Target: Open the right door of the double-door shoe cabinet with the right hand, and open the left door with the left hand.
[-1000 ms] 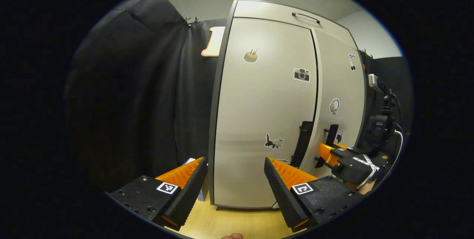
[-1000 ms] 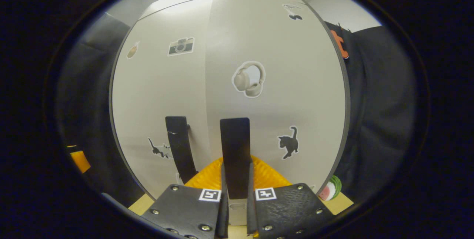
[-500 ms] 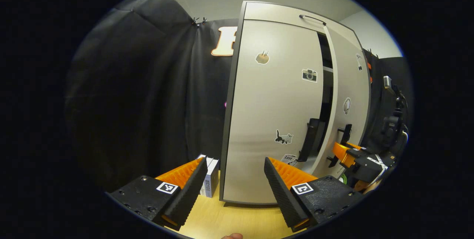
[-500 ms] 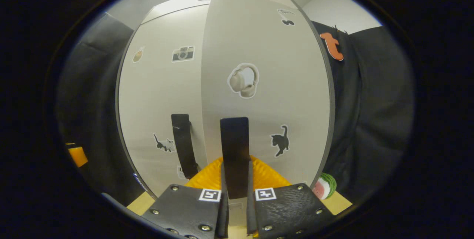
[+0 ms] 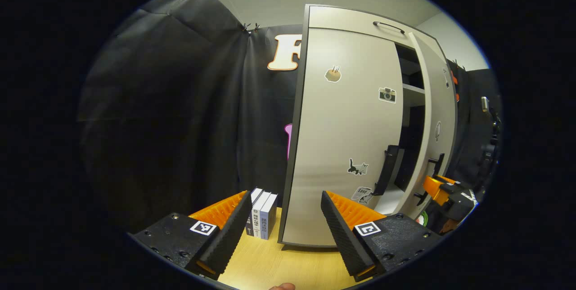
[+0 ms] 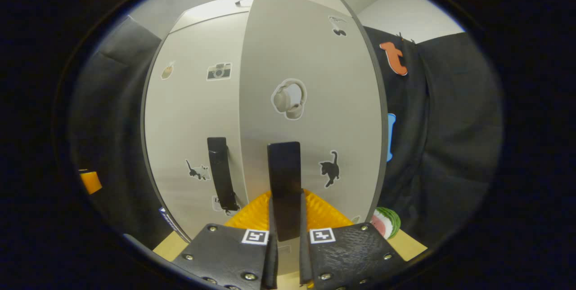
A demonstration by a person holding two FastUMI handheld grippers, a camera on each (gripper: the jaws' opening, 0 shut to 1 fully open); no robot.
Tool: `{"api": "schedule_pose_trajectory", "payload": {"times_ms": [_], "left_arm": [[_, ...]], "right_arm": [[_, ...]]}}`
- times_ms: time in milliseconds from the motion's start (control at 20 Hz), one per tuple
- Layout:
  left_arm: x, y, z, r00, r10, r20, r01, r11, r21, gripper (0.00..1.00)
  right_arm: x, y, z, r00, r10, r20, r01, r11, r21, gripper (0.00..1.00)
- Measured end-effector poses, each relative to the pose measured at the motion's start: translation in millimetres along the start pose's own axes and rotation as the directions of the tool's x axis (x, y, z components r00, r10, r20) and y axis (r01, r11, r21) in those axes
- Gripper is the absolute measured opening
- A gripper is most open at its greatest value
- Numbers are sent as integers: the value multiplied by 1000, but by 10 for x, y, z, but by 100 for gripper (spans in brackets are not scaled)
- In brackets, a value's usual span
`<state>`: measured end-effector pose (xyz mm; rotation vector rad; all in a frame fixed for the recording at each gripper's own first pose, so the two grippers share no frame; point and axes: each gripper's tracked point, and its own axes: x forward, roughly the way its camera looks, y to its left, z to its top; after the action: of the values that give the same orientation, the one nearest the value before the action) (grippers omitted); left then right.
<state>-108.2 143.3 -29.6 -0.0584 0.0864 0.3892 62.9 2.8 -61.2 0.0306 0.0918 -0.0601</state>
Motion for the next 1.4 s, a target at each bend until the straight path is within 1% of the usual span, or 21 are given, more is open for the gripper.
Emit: {"api": "schedule_pose_trajectory", "payload": {"times_ms": [50,100,150,250,300,350,400,450,500,650,800,850,950,1000,1050,1100,1200,1250,1300,1350,1400], "left_arm": [[8,11,7,1000,1,2,-1,1000,-1,96],[19,5,17,1000,-1,2,1,1000,1,100],[36,-9,20,1000,-5,3,5,1000,5,100],[56,-42,31,1000,-11,7,11,1000,16,92],[68,-57,37,1000,-15,8,14,1000,19,92],[67,-80,44,1000,-21,9,20,1000,19,96],[71,-95,41,1000,-27,6,26,999,18,92],[76,-115,27,1000,-31,3,31,999,17,100],[78,-122,32,999,-34,3,34,999,20,96],[91,-104,25,1000,-28,4,27,999,32,96],[101,-116,15,1000,-24,2,24,999,36,96],[111,-147,16,1000,-29,3,29,999,37,92],[127,-239,16,999,-46,7,45,998,36,92],[137,-305,9,998,-60,6,60,998,34,92],[137,-376,-5,997,-74,5,74,997,31,96],[135,-436,-18,996,-87,4,87,996,29,96],[130,-553,-51,994,-113,-4,113,993,31,96],[122,-587,-74,993,-121,-9,121,992,38,92],[116,-600,-85,992,-123,-11,124,991,45,96],[108,-610,-95,992,-123,-10,123,991,51,92],[106,-619,-95,992,-124,-9,124,991,53,96]], "right_arm": [[-25,-30,-11,1000,0,-1,0,1000,0,19],[-63,-60,-12,1000,0,-1,0,1000,6,19],[-87,-83,-12,1000,-2,-3,2,1000,14,19],[-133,-123,-9,1000,-11,0,11,1000,12,19],[-165,-148,-4,1000,-19,5,19,1000,4,19],[-193,-172,0,1000,-28,14,28,1000,-6,19],[-222,-208,6,999,-36,20,36,999,-13,19],[-238,-232,7,999,-44,26,44,999,-19,19],[-263,-267,10,998,-50,28,50,999,-21,19],[-348,-384,18,996,-75,38,75,997,-14,19],[-479,-588,35,990,-124,64,128,990,-59,18],[-481,-645,37,988,-138,68,142,988,-64,18],[-495,-694,19,990,-133,53,135,990,-35,18],[-501,-690,19,991,-126,42,126,992,-2,18],[-505,-679,-3,992,-120,30,119,993,26,18],[-514,-669,-6,993,-112,27,111,993,37,18],[-528,-701,-9,994,-111,26,110,994,23,18],[-540,-739,-9,992,-120,27,120,993,13,18],[-569,-791,-2,990,-135,28,135,991,9,18],[-588,-843,-5,989,-146,29,146,989,9,18],[-613,-886,-9,988,-154,29,154,988,15,18]]}}
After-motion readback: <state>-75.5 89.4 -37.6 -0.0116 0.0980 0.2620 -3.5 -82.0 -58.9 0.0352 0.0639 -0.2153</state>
